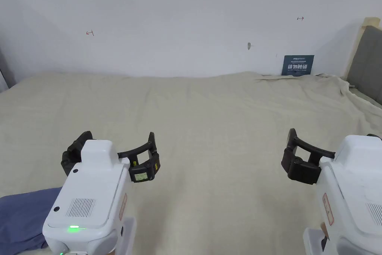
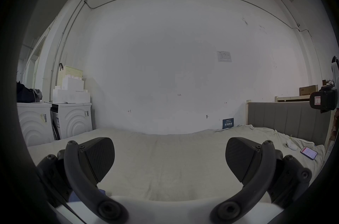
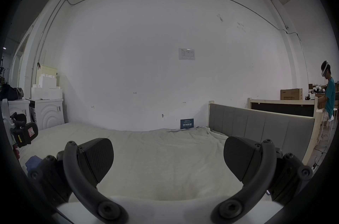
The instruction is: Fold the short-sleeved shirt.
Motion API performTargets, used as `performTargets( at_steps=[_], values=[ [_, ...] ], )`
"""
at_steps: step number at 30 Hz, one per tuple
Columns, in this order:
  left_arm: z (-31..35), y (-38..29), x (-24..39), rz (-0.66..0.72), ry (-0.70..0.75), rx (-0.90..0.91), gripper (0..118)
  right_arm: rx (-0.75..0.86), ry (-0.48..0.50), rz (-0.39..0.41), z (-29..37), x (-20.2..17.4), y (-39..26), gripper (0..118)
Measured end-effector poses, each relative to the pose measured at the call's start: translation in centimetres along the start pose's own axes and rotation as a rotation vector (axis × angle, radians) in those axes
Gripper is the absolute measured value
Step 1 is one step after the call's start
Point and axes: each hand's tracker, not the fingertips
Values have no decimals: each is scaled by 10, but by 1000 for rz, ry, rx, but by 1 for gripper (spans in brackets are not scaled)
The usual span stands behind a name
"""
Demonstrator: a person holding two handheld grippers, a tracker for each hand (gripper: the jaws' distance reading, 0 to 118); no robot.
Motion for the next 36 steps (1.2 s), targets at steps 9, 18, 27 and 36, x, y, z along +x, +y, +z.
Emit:
performTargets(
  at_steps=[9,18,27,36],
  values=[
    [0,0,1,-1,-3,0,118,-4,3,19,1,1,2,117],
    [-1,-2,2,2,-1,-1,118,-6,1,12,2,3,4,117],
    [0,-1,2,-1,-4,0,118,-4,8,19,2,3,4,117],
    [0,-2,2,-4,-6,-1,118,-8,11,14,3,3,4,117]
  ],
)
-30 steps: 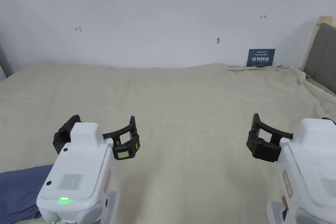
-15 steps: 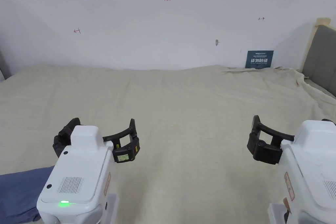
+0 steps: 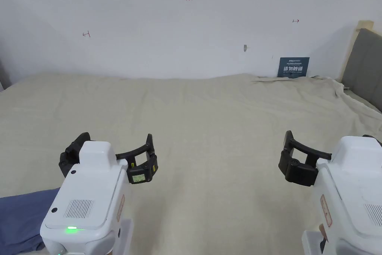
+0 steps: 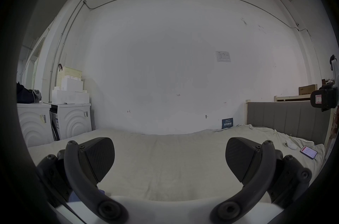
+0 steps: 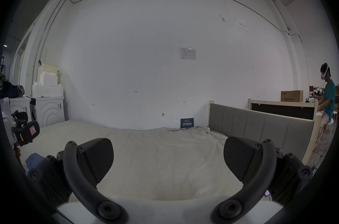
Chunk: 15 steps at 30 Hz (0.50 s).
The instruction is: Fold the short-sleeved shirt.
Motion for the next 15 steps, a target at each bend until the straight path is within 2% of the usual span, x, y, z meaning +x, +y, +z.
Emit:
performTargets(
  at_steps=[15],
  values=[
    [0,0,2,-14,-6,-2,118,-2,1,-9,-1,2,1,117]
  ],
)
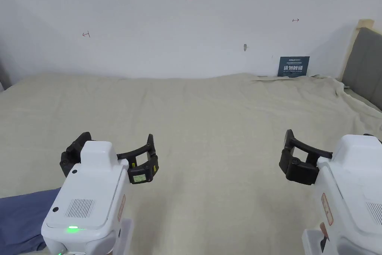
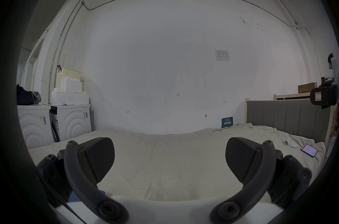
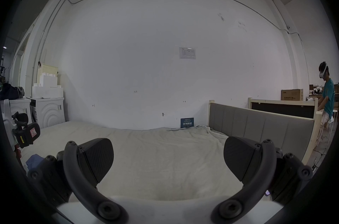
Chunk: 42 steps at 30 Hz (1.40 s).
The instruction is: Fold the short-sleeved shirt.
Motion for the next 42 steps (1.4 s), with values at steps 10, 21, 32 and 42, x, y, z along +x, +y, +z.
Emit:
performTargets(
  at_steps=[10,21,32,42],
  values=[
    [0,1,1,2,2,3,118,-8,5,2,-1,0,-2,117],
    [0,1,0,-6,-2,6,118,-4,6,-3,0,-1,-2,117],
    [1,3,2,-8,-8,11,118,-11,8,-4,2,-1,-3,117],
    [0,3,3,-13,-9,11,118,-9,5,-7,2,1,-2,117]
  ],
)
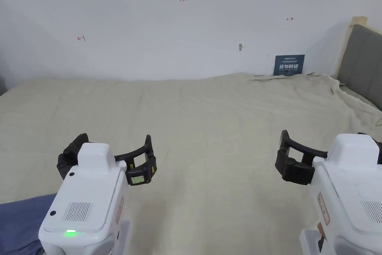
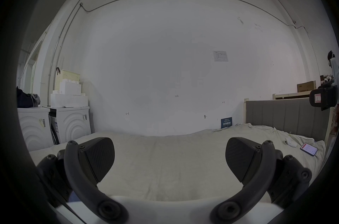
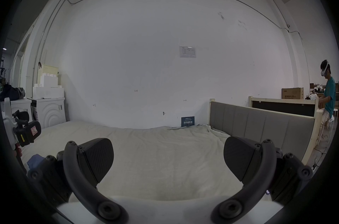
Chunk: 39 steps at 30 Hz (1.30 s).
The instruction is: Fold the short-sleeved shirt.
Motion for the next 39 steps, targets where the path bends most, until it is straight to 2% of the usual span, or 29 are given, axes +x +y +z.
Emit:
performTargets(
  at_steps=[39],
  values=[
    [-2,0,-2,9,3,3,118,13,4,6,-2,1,1,117]
  ],
)
